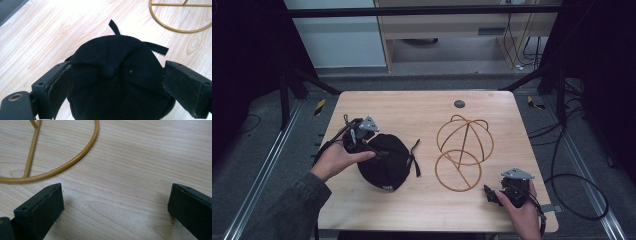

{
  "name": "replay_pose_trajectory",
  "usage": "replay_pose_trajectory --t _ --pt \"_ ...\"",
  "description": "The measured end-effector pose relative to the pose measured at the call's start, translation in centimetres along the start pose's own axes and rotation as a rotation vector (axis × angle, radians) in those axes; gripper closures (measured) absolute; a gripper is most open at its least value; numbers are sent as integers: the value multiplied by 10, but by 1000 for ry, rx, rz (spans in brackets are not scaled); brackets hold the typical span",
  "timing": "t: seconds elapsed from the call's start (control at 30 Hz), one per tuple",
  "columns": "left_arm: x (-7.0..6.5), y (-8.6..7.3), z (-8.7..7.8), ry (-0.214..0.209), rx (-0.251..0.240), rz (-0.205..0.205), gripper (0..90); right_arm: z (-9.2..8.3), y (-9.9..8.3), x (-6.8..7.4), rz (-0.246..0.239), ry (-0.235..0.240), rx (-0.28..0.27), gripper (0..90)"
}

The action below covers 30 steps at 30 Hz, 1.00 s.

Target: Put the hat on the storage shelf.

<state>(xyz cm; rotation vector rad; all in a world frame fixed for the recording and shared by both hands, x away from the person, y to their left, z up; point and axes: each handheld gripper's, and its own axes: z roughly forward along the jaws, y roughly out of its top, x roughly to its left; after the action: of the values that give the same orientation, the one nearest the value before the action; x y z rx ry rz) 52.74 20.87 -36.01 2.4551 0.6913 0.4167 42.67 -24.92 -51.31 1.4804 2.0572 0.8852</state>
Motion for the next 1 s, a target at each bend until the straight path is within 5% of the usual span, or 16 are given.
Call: replay_pose_trajectory --t 0.3,0.47,0.73,0.9,1.0 --pt "1 5 8 6 41 -4 95 0 -1 1 5 -4 -3 5" --pt "1 7 10 4 107 21 109 0 -1 1 4 -5 -3 5" --pt "1 5 15 18 103 -4 142 -1 -1 1 10 -9 -3 5" --pt "0 0 25 -20 117 28 291 -1 -1 1 8 -10 -4 5" --pt "2 -4 29 -20 131 10 312 -1 -1 2 9 -11 -4 5"
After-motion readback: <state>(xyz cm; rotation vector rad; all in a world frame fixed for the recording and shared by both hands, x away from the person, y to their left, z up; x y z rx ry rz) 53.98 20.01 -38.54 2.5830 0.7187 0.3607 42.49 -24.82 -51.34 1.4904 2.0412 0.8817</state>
